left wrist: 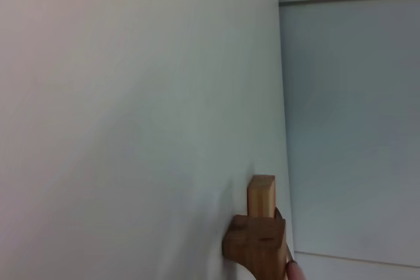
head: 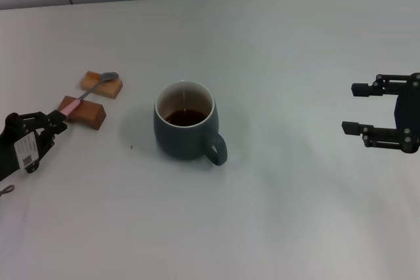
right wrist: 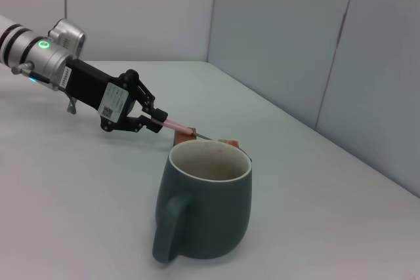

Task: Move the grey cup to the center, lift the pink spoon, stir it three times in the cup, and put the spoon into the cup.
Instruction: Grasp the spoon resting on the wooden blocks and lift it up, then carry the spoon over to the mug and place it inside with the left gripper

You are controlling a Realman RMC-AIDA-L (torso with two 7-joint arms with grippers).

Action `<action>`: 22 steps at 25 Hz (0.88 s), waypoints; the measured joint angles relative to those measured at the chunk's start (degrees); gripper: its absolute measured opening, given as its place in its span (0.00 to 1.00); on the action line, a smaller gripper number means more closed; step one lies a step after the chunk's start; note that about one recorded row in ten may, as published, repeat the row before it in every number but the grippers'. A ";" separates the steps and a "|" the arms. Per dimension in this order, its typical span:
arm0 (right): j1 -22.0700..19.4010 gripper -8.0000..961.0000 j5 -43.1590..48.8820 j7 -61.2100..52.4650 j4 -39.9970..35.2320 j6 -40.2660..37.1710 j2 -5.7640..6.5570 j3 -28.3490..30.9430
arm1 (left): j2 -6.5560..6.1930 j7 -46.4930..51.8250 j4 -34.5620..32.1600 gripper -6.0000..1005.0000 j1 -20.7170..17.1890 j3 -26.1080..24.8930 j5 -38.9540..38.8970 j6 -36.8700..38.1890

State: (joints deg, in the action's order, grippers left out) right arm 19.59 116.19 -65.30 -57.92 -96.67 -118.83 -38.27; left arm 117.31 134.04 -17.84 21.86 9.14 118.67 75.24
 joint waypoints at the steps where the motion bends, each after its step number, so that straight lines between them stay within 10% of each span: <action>1: -0.04 0.68 0.00 0.01 0.00 0.00 0.00 0.06 | 0.00 -0.01 0.00 0.15 -0.02 0.00 -0.04 -0.01; 22: 0.63 0.68 0.17 0.00 0.05 0.50 0.09 0.83 | -0.88 -2.60 -0.79 0.14 2.07 0.51 -5.44 8.04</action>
State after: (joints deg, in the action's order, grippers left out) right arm 20.22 116.36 -65.30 -57.87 -96.17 -118.74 -37.44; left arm 116.42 131.44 -18.62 23.92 9.64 113.23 83.28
